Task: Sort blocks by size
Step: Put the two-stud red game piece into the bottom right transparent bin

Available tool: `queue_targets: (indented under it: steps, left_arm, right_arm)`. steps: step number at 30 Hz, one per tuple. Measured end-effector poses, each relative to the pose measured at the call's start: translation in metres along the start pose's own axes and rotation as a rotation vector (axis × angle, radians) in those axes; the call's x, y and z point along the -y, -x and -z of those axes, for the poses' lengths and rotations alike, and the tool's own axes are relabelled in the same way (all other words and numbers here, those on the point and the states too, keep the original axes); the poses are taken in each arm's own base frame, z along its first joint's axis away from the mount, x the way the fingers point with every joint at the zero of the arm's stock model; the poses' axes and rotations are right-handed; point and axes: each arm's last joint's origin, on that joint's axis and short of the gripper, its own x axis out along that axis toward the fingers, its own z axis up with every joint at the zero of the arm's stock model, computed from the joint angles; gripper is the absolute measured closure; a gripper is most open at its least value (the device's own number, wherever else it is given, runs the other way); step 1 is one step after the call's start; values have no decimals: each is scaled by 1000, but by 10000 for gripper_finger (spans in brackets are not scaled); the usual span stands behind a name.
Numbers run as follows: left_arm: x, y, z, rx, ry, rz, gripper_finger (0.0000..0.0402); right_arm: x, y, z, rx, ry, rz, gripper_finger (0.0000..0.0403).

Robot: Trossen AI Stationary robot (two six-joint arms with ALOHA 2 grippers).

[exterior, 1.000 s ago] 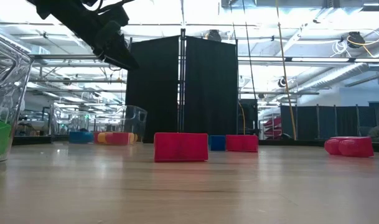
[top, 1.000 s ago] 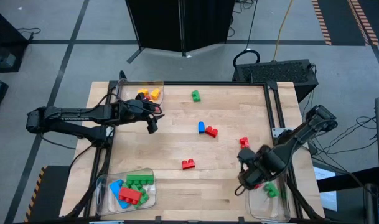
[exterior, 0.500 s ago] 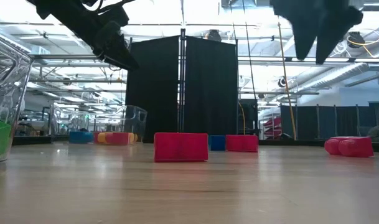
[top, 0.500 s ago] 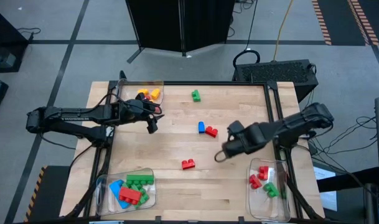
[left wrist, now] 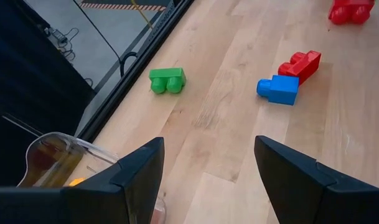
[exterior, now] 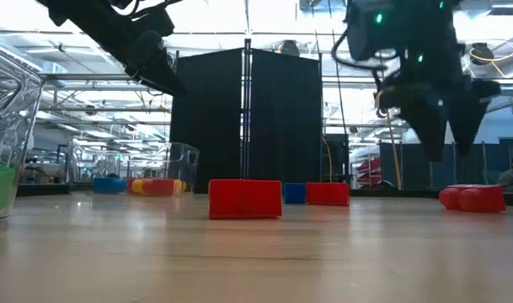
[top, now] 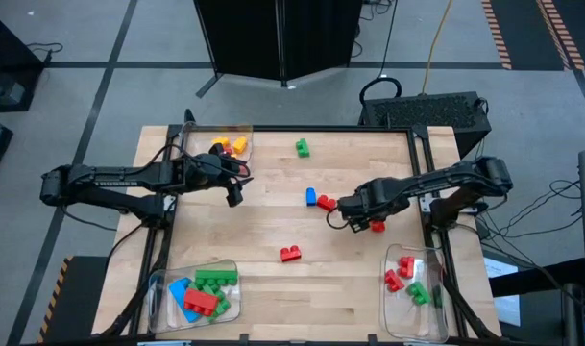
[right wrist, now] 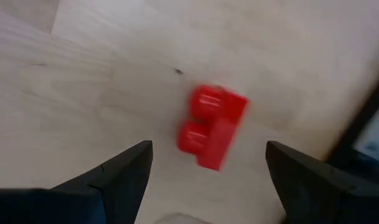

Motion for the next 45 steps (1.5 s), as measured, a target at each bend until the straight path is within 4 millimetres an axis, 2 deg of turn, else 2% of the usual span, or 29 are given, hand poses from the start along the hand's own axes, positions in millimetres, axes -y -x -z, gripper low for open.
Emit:
queue_targets:
  steps: [6, 12, 17, 22, 29, 32, 40, 45]
  left_arm:
    - [0, 0, 0, 1, 0, 0, 151]
    - [0, 0, 0, 1, 0, 0, 151]
    - [0, 0, 0, 1, 0, 0, 151]
    - [0, 0, 0, 1, 0, 0, 151]
    - [0, 0, 0, 2, 0, 0, 151]
    - [0, 0, 0, 2, 0, 0, 151]
    - [0, 0, 0, 1, 0, 0, 151]
    - [0, 0, 0, 1, -1, 0, 151]
  right_arm:
    - [6, -28, -11, -62, -36, -51, 103]
    - [13, -39, -13, -76, -68, -19, 103]
    - [9, -51, -12, -77, -86, -97, 103]
    - [11, -59, -10, -81, -134, -90, 103]
    - [11, -60, -11, -71, -111, -98, 109]
    - [10, -60, -11, -69, -108, -102, 132]
    - [10, -60, -11, -70, -128, -106, 240]
    - [10, -58, -11, -66, -125, -112, 263]
